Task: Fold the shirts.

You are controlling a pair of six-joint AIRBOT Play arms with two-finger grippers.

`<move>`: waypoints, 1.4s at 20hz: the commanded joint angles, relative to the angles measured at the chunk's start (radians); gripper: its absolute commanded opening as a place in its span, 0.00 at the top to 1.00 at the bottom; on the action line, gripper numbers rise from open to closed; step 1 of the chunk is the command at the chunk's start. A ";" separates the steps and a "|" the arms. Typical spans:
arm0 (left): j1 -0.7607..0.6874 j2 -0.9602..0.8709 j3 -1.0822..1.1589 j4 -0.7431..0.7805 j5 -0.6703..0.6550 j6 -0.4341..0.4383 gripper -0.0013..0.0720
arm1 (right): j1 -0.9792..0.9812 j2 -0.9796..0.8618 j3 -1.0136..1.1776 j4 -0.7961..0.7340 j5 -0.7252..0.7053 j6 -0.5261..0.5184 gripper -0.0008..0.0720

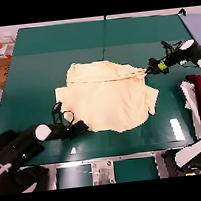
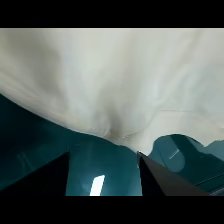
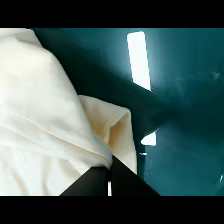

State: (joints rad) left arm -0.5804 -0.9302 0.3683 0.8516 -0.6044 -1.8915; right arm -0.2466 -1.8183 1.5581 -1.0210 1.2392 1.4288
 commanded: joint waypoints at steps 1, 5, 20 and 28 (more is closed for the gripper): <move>-0.055 0.002 -0.065 -0.009 0.167 -0.076 0.31 | 0.000 0.000 0.001 0.000 0.000 -0.001 0.97; -0.054 -0.118 -0.065 -0.069 0.361 -0.075 0.31 | 0.000 0.000 0.001 0.000 0.001 -0.001 0.97; 0.860 -0.291 0.554 0.140 -0.149 0.483 0.95 | -0.074 0.650 -0.902 0.065 -0.070 0.036 0.97; 0.761 -0.658 0.916 0.024 -0.298 0.635 0.88 | 0.238 0.735 -1.150 0.270 -0.316 0.026 0.90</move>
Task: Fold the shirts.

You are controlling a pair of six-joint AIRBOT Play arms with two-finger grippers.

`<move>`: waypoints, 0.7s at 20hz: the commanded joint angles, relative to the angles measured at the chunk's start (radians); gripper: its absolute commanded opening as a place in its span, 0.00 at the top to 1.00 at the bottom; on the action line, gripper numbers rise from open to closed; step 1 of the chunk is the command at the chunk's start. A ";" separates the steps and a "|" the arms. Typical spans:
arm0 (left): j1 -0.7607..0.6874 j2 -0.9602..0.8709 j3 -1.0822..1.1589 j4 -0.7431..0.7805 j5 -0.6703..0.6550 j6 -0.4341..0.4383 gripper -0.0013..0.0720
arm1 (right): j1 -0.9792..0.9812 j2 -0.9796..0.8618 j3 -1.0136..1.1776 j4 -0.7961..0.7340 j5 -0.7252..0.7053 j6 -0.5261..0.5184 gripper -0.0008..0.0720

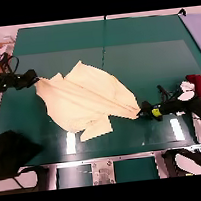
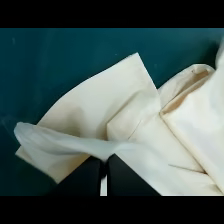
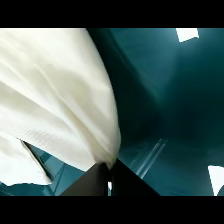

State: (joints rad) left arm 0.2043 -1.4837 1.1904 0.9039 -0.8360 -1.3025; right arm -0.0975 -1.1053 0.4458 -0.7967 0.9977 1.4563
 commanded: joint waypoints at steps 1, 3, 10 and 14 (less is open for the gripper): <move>-0.019 -0.107 0.097 -0.027 -0.090 0.045 0.46 | 0.079 0.023 -0.007 0.016 -0.044 -0.002 0.70; 0.008 -0.106 0.120 -0.019 -0.194 0.043 0.17 | 0.023 0.023 0.086 -0.096 0.094 -0.001 0.47; 0.130 -0.071 0.111 0.021 -0.628 -0.088 0.18 | -0.055 -0.007 0.266 -0.252 0.177 -0.028 0.37; 0.109 0.105 -0.167 0.026 -0.582 -0.084 0.18 | 0.019 -0.109 0.283 -0.251 0.105 -0.068 0.41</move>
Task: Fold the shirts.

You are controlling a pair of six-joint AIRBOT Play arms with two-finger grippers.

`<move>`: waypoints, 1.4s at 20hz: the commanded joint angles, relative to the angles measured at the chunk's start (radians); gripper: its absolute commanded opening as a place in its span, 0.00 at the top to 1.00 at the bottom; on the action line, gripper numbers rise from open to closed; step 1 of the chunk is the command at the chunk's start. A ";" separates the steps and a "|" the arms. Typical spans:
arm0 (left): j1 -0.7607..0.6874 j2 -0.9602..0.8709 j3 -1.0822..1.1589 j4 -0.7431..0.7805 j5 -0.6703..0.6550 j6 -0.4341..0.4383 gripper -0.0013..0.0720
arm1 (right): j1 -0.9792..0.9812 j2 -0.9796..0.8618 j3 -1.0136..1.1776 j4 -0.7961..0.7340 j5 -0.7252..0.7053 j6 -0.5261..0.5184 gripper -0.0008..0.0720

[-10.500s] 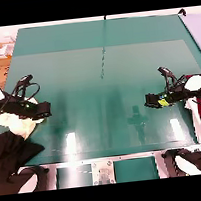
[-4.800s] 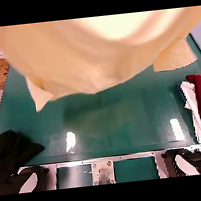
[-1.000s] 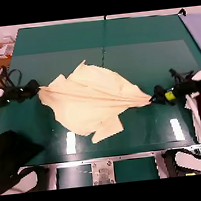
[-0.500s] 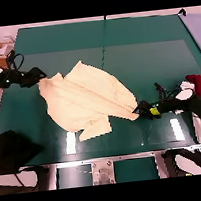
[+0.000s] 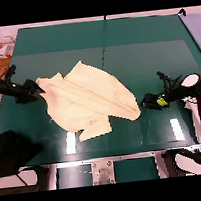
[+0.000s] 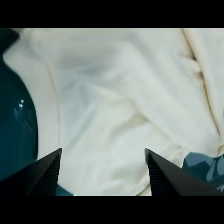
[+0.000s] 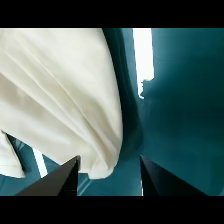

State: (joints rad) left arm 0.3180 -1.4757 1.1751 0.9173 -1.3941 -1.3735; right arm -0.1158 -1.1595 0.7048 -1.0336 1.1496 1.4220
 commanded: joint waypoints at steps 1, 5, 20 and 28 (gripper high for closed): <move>-0.013 0.162 -0.245 0.012 0.006 -0.014 0.18 | 0.055 -0.077 0.040 -0.015 -0.054 -0.043 0.41; -0.121 0.373 -0.587 -0.031 0.211 -0.034 0.18 | 0.096 -0.156 0.105 -0.015 -0.061 -0.046 0.41; -0.483 0.386 -0.754 -0.183 0.587 -0.033 0.95 | 0.172 -0.180 0.109 -0.017 -0.028 -0.047 0.41; -0.483 0.386 -0.640 0.064 0.464 -0.109 0.95 | 0.190 -0.171 0.145 -0.041 -0.076 -0.024 0.97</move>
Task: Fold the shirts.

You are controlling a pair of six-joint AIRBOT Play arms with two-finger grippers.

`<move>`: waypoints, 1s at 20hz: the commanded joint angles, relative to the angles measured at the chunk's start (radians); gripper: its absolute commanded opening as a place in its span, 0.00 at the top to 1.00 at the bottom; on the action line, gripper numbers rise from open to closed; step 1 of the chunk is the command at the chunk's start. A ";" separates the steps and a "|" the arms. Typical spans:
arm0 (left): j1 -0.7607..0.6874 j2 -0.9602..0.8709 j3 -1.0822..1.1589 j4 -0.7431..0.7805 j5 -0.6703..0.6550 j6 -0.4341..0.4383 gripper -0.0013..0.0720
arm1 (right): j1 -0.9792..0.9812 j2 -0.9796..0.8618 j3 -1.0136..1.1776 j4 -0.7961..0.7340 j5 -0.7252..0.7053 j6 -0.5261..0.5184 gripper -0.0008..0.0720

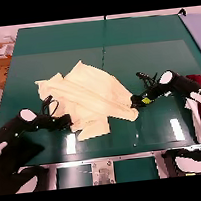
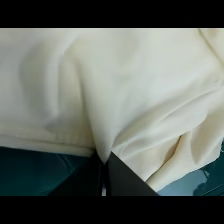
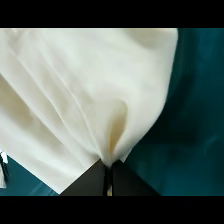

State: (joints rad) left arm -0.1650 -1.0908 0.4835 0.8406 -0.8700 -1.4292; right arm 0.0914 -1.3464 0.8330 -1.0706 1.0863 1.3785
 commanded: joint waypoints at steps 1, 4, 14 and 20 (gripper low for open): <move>0.000 0.001 0.088 0.235 -0.099 -0.090 0.95 | -0.051 0.051 0.018 -0.004 -0.012 0.028 0.98; 0.042 0.001 0.238 0.349 -0.242 -0.138 0.95 | -0.204 0.175 0.018 0.069 0.042 0.029 0.98; 0.050 0.001 1.567 0.142 -0.400 -0.003 0.95 | -0.367 0.440 0.637 0.835 0.029 -0.193 0.97; 0.050 0.093 1.794 0.153 -0.229 0.029 0.95 | -0.481 0.440 1.097 0.821 -0.086 -0.167 0.97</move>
State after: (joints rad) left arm -0.1162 -1.0386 2.1803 0.9901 -1.1801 -1.4242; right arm -0.3351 -0.9115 1.7386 -0.2638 1.0561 1.2034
